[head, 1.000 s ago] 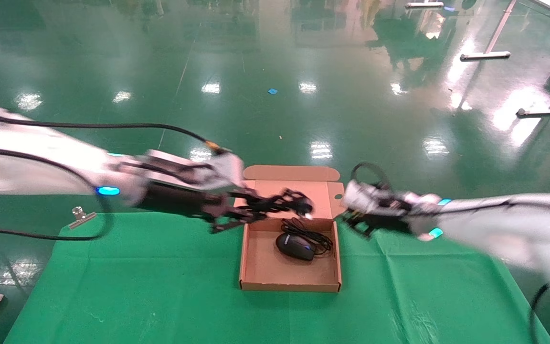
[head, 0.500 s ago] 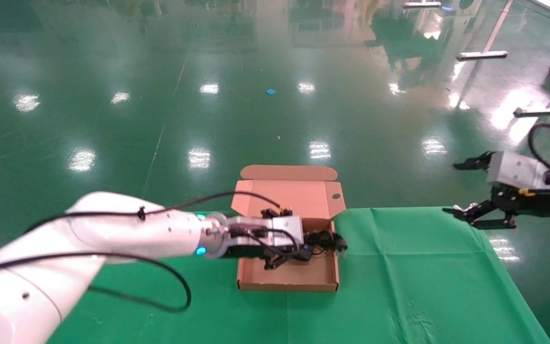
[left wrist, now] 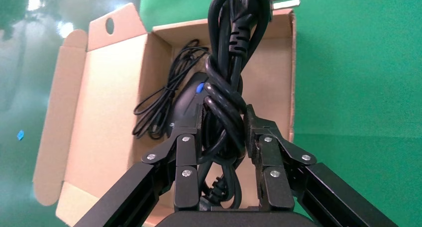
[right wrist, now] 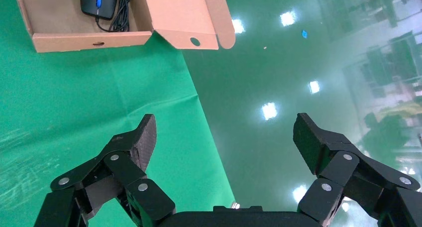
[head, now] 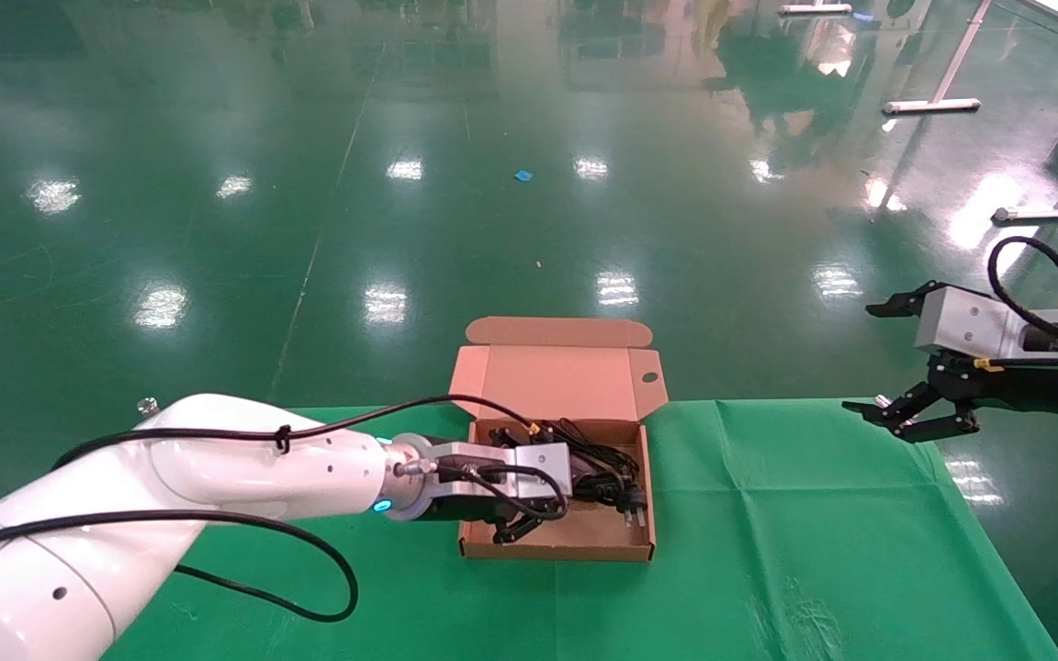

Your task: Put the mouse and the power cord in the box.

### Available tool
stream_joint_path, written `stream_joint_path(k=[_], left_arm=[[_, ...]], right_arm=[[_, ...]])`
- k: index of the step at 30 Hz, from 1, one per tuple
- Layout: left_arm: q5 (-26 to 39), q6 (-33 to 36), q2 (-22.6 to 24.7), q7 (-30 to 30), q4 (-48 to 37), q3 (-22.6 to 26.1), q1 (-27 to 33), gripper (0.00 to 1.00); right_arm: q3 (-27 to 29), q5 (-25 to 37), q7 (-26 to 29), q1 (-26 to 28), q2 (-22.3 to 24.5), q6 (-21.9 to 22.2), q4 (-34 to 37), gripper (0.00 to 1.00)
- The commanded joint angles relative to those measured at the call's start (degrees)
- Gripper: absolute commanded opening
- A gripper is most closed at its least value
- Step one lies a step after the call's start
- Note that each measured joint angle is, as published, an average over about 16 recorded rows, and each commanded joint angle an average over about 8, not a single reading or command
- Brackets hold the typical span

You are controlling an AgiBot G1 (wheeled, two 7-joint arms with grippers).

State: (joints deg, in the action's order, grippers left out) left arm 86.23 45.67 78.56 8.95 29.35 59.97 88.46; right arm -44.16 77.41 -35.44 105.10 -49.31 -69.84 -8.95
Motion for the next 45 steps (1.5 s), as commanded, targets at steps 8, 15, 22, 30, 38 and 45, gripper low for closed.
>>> stream_joint_path(k=[8, 15, 22, 30, 38, 45], left_arm=[[-2.18, 2.32, -2.09, -0.73, 1.93, -2.78, -1.08, 1.00], [-7.24, 6.87, -6.97, -3.03, 6.86, -7.80, -4.18, 1.00], [-12.46, 11.53, -12.11, -5.37, 12.11, -12.88, -7.37, 1.00], [-18.40, 16.84, -17.96, -8.04, 18.09, -18.67, -11.01, 1.00], [-24.31, 22.11, -23.78, -10.69, 24.04, -24.42, -14.62, 1.00], [-29.51, 26.75, -28.90, -13.03, 29.27, -29.47, -17.80, 1.00]], right_arm=[[1.90, -2.42, 3.16, -3.10, 0.72, -0.67, -4.43, 1.00], [5.21, -6.59, 8.58, -8.19, 2.43, -2.59, -12.01, 1.00], [8.54, -10.79, 14.03, -13.32, 4.15, -4.51, -19.64, 1.00], [12.33, -15.58, 20.25, -19.17, 6.11, -6.71, -28.35, 1.00], [16.10, -20.34, 26.44, -24.98, 8.06, -8.89, -37.00, 1.00], [19.41, -24.53, 31.88, -30.09, 9.78, -10.81, -44.61, 1.00]])
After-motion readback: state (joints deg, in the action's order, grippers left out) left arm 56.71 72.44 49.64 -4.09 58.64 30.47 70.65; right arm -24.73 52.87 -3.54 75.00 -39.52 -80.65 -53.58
